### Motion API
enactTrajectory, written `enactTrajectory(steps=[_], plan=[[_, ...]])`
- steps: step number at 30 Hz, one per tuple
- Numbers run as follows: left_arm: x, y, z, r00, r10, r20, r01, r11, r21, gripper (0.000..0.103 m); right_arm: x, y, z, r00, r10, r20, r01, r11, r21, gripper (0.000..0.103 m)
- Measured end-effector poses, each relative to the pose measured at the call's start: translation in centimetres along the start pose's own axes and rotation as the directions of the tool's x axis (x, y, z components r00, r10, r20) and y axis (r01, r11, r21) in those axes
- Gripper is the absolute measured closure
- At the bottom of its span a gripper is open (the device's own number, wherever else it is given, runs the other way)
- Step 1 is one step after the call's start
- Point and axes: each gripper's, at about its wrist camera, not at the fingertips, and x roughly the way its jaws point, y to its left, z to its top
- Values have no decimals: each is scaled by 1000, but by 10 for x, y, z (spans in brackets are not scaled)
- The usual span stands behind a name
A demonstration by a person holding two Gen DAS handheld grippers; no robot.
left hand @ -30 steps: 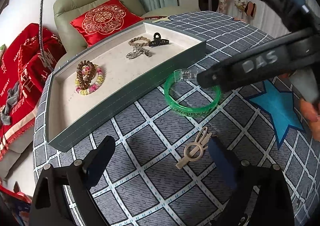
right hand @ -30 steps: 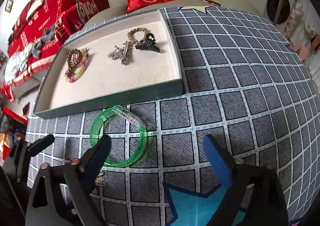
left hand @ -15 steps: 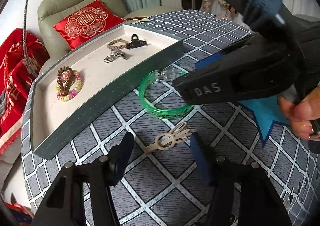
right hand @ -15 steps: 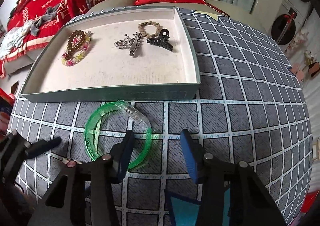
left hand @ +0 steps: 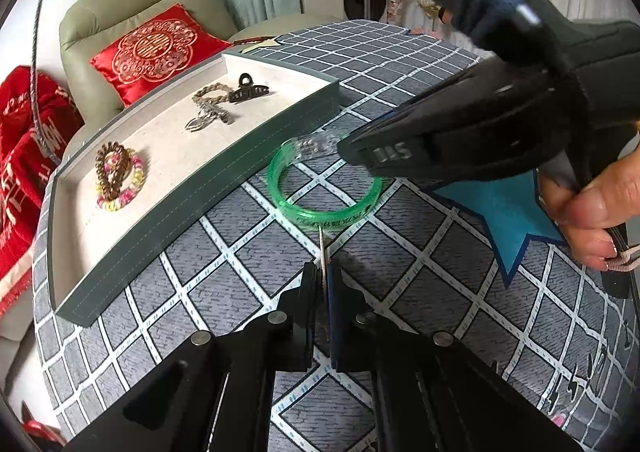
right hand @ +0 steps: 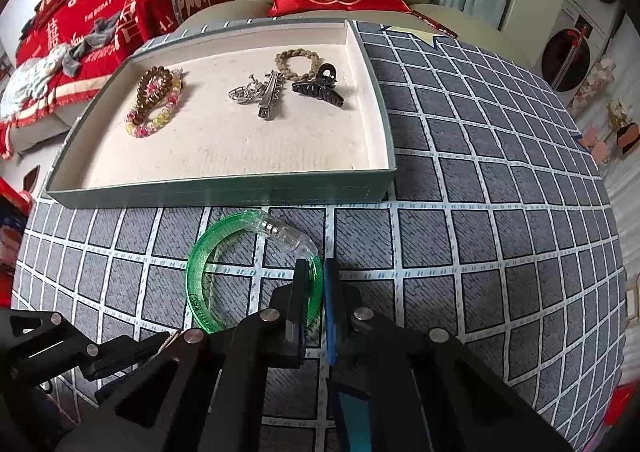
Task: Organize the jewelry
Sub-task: 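Carry the beige clip with the left tool while the right tool carries the green bangle into the tray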
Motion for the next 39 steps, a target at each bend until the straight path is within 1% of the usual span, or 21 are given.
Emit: enactTrajectory(steps=[4,8,13,20,25,31,34,39], plan=[[-6,10,-2,1000,-12,9,13,998,-57,84,-10,-2,-2,1000,8,27,-8,1000,15,95],[-13,20,-2,1000,-8,20,10,994,-107,84,-22,-6,-3,998,24,49,-26,999,35,95],[-28,29,0,999,11,49,-4,990,-143,84,-34,-10,-4,997,47,69,-51,997,53,95],[-45,50,11,994,44,97,-23,978,-207,84,-55,-12,-1,992,77,104,-85,994,72,95],[-53,71,20,988,84,131,-50,967,-249,84,-65,-5,14,988,86,131,-96,993,68,95],[-57,105,32,979,127,157,-73,947,-312,84,-61,4,38,986,92,141,-103,992,69,95],[-52,120,38,976,152,156,-93,939,-332,84,-51,9,52,986,100,134,-110,991,73,95],[-34,142,47,976,172,131,-116,929,-352,84,-32,20,71,988,92,122,-101,992,69,95]])
